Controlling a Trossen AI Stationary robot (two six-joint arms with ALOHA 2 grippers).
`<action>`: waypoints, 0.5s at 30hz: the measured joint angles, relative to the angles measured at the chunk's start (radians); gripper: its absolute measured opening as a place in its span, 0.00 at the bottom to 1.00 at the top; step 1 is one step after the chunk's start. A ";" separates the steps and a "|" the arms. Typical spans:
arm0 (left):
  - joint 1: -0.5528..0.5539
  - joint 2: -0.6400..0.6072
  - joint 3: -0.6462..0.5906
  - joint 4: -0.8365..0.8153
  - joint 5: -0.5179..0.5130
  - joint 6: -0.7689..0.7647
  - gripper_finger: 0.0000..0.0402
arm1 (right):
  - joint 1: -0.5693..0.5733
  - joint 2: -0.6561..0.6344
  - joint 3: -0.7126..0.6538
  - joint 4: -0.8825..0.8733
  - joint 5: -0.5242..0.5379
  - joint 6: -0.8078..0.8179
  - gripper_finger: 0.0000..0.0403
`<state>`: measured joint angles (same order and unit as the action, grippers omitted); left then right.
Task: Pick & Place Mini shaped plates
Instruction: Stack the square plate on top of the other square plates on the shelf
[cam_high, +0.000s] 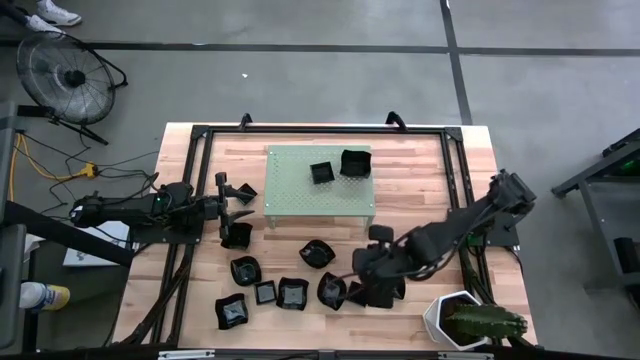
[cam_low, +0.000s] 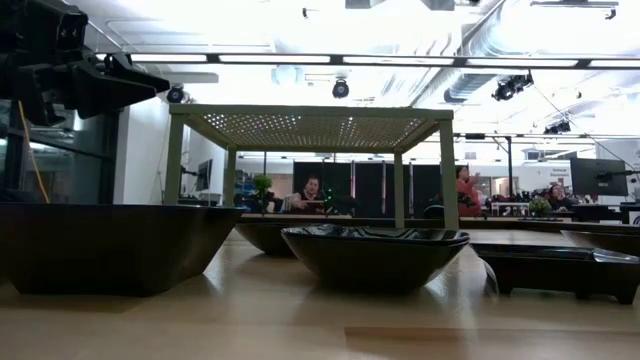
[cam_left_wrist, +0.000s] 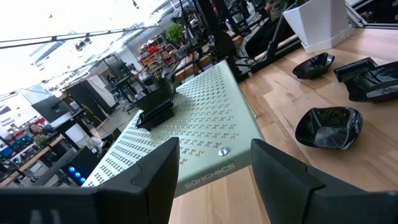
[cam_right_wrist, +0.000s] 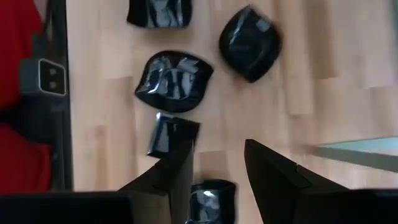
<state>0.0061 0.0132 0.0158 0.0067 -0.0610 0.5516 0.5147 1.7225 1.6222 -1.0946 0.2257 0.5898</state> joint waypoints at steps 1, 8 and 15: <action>0.000 0.000 0.000 0.000 0.000 0.000 0.48 | 0.000 0.014 0.000 -0.001 0.001 0.008 0.35; 0.000 0.000 0.000 0.000 0.000 0.000 0.48 | -0.008 0.121 0.000 0.001 -0.085 0.015 0.35; 0.000 0.000 0.000 0.000 0.000 0.000 0.48 | -0.013 0.195 0.000 0.000 -0.138 0.025 0.35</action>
<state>0.0061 0.0134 0.0154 0.0066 -0.0614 0.5517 0.5022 1.9171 1.6218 -1.0950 0.0876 0.6151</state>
